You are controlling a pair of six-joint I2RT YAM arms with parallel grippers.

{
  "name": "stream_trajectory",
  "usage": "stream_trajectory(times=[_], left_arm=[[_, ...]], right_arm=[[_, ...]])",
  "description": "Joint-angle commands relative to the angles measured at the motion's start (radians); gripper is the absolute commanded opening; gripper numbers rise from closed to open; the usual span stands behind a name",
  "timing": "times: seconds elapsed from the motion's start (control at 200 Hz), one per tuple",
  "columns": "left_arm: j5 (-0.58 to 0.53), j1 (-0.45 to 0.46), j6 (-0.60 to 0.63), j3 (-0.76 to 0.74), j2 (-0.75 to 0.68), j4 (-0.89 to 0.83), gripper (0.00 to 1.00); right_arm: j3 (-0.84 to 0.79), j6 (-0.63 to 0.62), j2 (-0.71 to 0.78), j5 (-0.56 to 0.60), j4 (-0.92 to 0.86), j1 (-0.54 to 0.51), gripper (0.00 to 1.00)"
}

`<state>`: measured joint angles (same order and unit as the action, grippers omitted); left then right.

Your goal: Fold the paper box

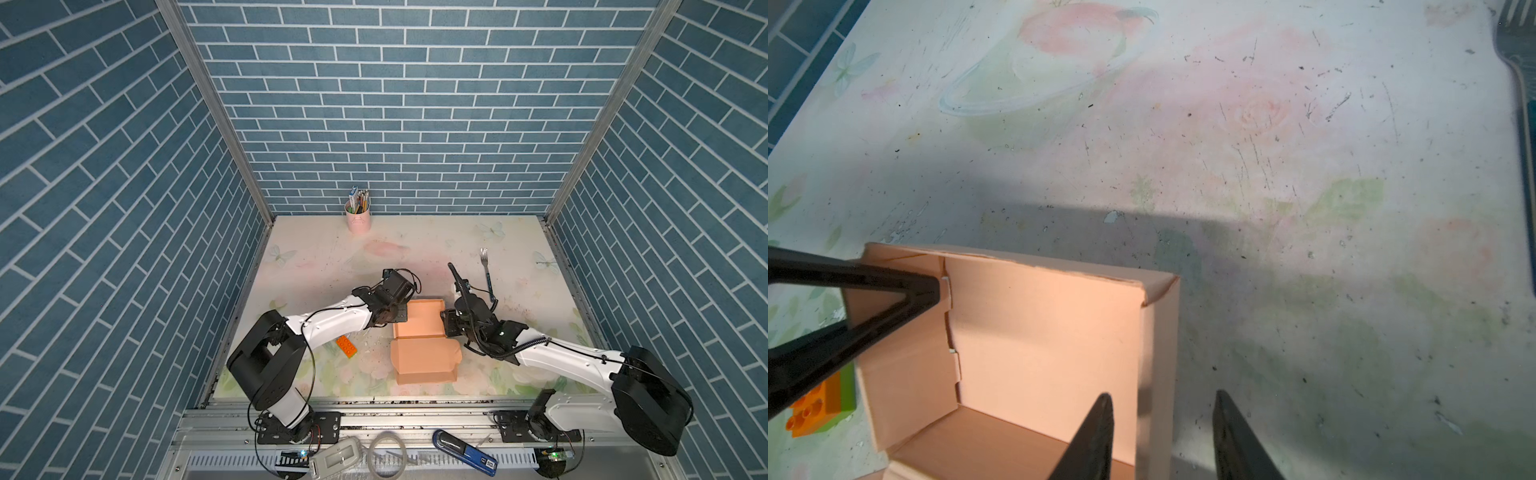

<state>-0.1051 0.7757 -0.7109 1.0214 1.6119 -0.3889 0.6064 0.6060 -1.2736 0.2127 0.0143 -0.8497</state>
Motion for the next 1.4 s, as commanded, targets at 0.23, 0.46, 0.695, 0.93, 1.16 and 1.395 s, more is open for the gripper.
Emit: stream_trajectory(times=[0.23, 0.46, 0.695, 0.93, 1.16, 1.395], left_arm=[[-0.015, 0.008, 0.005, 0.069, 0.068, -0.111, 0.16], [-0.02, 0.007, 0.01, 0.131, 0.089, -0.158, 0.33], [-0.013, 0.008, 0.004, 0.147, 0.108, -0.163, 0.35], [-0.018, 0.007, -0.004, 0.123, 0.1, -0.147, 0.35], [-0.016, 0.008, -0.012, 0.112, 0.106, -0.131, 0.35], [-0.021, 0.008, -0.004, 0.118, 0.096, -0.12, 0.37]], right_arm=[[-0.023, 0.037, -0.012, -0.006, -0.007, 0.005, 0.37], [-0.023, 0.031, -0.023, -0.023, 0.008, 0.013, 0.36], [-0.014, 0.018, -0.052, -0.062, 0.021, 0.032, 0.35], [-0.009, 0.018, -0.062, -0.09, 0.021, 0.034, 0.31], [0.007, 0.046, -0.111, -0.11, 0.006, 0.031, 0.26], [0.024, 0.057, -0.125, -0.082, -0.018, 0.03, 0.2]])
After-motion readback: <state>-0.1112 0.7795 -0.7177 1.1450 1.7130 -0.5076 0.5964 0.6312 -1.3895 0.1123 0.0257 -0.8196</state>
